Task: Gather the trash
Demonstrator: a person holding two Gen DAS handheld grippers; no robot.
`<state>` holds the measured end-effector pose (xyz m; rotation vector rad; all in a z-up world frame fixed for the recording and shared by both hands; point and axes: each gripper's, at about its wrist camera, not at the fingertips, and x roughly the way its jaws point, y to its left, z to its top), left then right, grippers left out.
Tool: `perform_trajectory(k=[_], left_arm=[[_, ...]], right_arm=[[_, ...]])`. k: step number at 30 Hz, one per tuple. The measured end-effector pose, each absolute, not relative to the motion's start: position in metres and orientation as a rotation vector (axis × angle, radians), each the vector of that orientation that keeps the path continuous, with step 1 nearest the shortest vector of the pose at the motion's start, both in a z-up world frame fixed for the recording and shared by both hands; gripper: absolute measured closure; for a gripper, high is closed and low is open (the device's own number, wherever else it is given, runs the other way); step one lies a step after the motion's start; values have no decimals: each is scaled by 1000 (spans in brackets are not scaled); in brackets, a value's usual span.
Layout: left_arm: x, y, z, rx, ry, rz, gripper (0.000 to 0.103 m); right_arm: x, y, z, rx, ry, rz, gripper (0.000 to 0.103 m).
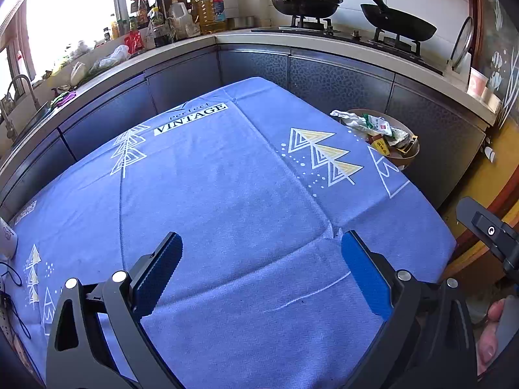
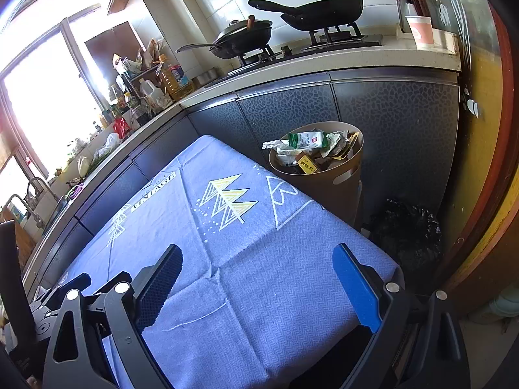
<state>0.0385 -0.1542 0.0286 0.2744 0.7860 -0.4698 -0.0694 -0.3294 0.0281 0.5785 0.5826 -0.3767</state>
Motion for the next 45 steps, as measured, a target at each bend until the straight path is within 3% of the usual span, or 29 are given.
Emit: perform_trajectory(k=[22,45], left_arm=[[47,-152,13,291,834,-434,6],[38,-155,19,325,771,-420,6]], right_arm=[[-60,-330,12,603,633,-360,10],[-56,-336,2,636,657,-347,10]])
